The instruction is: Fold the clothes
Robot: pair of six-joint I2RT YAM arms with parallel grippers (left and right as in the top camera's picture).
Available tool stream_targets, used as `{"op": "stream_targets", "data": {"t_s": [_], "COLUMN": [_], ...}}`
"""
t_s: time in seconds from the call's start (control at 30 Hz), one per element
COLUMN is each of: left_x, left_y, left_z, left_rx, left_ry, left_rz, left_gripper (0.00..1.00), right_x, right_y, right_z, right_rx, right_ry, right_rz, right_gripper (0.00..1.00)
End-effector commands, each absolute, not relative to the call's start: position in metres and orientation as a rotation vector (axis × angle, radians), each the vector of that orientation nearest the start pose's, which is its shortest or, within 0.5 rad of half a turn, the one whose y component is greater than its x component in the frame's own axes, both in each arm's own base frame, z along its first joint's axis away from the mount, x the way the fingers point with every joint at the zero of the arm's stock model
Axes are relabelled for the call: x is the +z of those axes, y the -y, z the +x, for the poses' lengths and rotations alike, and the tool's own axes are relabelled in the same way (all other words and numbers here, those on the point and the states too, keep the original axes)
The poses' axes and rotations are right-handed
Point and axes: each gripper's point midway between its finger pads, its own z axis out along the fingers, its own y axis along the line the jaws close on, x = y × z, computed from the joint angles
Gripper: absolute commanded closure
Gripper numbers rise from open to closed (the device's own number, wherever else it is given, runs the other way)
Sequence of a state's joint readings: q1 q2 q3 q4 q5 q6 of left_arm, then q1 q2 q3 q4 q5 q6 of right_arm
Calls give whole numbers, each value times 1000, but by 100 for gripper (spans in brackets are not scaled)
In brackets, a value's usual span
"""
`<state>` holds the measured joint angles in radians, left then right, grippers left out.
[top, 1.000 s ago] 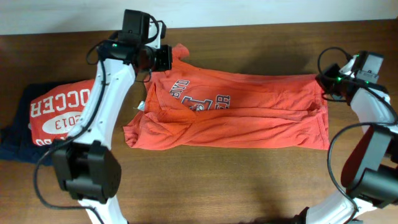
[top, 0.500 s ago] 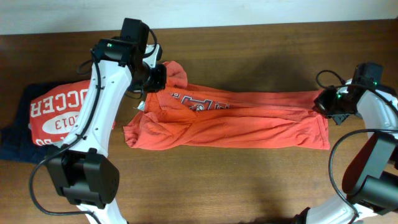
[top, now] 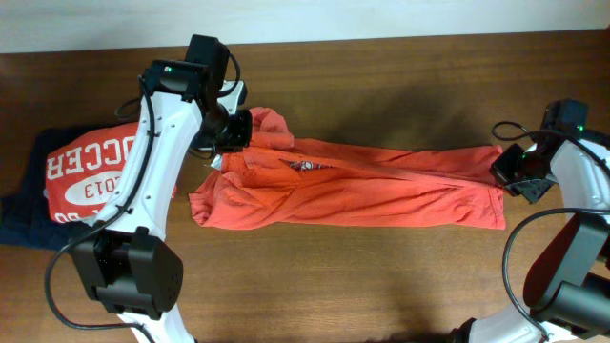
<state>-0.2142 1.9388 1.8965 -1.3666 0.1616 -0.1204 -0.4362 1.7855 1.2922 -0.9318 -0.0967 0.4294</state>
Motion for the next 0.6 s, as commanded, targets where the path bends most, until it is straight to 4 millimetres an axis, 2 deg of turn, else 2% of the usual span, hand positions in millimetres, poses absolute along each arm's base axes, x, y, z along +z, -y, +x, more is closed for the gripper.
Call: {"op": "stream_targets", "data": {"t_s": [0.0, 0.1, 0.17, 0.23, 0.33, 0.37, 0.47, 0.5, 0.57], "left_x": [178, 179, 180, 182, 184, 186, 185, 180, 157], "left_y": [108, 107, 106, 107, 111, 113, 120, 122, 129], "left_z": [386, 383, 383, 388, 403, 409, 421, 426, 435], "left_rx": [-239, -237, -237, -240, -242, -245, -240, -234, -230], "left_ry": [-2969, -2977, -2972, -2949, -2878, -2851, -2788, -2772, -2780], "left_rz": [174, 186, 188, 194, 259, 269, 365, 413, 484], "left_gripper": [72, 56, 53, 44, 34, 33, 32, 32, 34], "right_x": [74, 73, 73, 73, 75, 76, 80, 82, 85], "right_y": [137, 133, 130, 125, 121, 121, 107, 101, 95], "right_z": [327, 320, 318, 320, 327, 331, 340, 343, 346], "right_rx": [129, 132, 150, 197, 250, 261, 396, 454, 509], "right_ry": [-2729, -2757, -2768, -2784, -2773, -2764, -2768, -2763, -2759], "right_rz": [1201, 1216, 1219, 1174, 1127, 1108, 971, 936, 882], "right_gripper": [61, 59, 59, 58, 34, 30, 26, 26, 24]}}
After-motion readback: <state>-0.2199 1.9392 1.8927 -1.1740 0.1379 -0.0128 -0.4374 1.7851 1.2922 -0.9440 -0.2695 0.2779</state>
